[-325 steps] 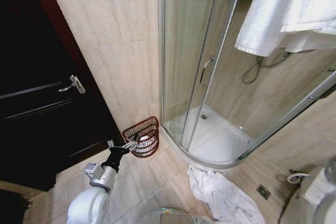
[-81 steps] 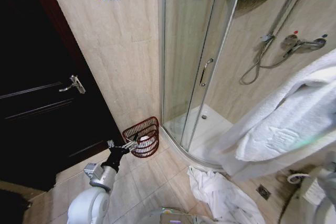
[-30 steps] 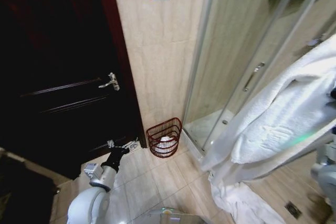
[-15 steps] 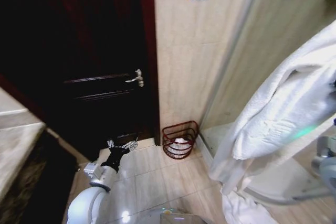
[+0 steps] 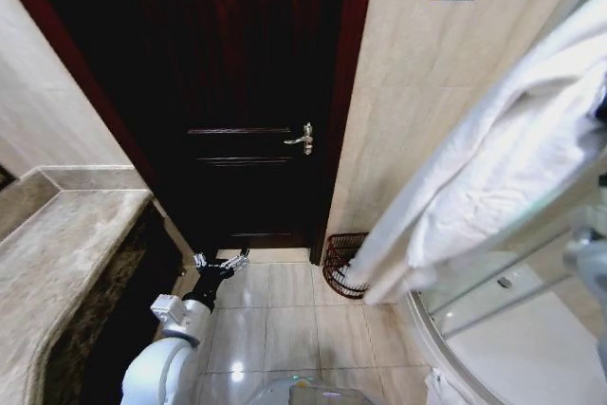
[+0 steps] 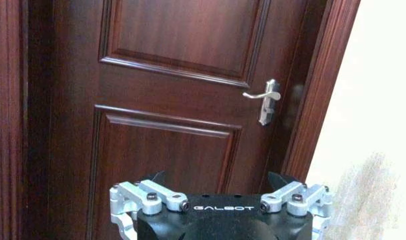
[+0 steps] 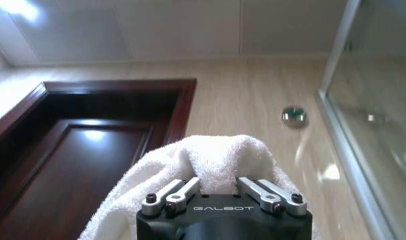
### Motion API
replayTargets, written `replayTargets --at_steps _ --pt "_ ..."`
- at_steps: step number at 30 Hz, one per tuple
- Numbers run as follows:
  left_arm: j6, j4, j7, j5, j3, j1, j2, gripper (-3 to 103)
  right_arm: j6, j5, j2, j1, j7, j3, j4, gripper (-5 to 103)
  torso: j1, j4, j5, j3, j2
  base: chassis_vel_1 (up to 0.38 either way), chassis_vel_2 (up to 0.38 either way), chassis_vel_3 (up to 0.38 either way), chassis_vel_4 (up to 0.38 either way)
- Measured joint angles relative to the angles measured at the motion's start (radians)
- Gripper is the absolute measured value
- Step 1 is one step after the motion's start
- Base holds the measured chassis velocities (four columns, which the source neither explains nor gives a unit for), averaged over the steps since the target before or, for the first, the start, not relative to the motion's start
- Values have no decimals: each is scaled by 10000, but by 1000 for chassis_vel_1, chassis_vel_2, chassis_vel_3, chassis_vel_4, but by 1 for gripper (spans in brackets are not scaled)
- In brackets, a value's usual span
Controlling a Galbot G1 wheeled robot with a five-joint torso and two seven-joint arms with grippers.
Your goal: Discard the used towel into the hamper.
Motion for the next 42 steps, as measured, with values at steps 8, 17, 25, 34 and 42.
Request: replayTargets --at_steps 8,17,25,34,42 --pt "0 0 0 0 1 0 0 100 328 -712 80 945 -422 -1459 -1233 11 1 4 4 1 0 0 0 0 0" --pt "-1 0 0 0 0 0 0 100 324 -837 -32 1340 -565 -1636 -1515 11 1 2 1 0 0 0 0 0 0" --pt "0 0 0 0 1 0 0 100 276 -877 121 1271 -444 -1648 -1361 11 1 3 2 0 0 0 0 0 0" --pt "0 0 0 0 0 0 0 100 287 -617 -354 1838 -457 -1741 -1859 11 1 6 4 0 -1 0 0 0 0" --pt "0 0 1 0 0 1 0 100 359 -246 -1066 2961 -733 -1884 -2498 11 1 6 -1 0 0 0 0 0 0"
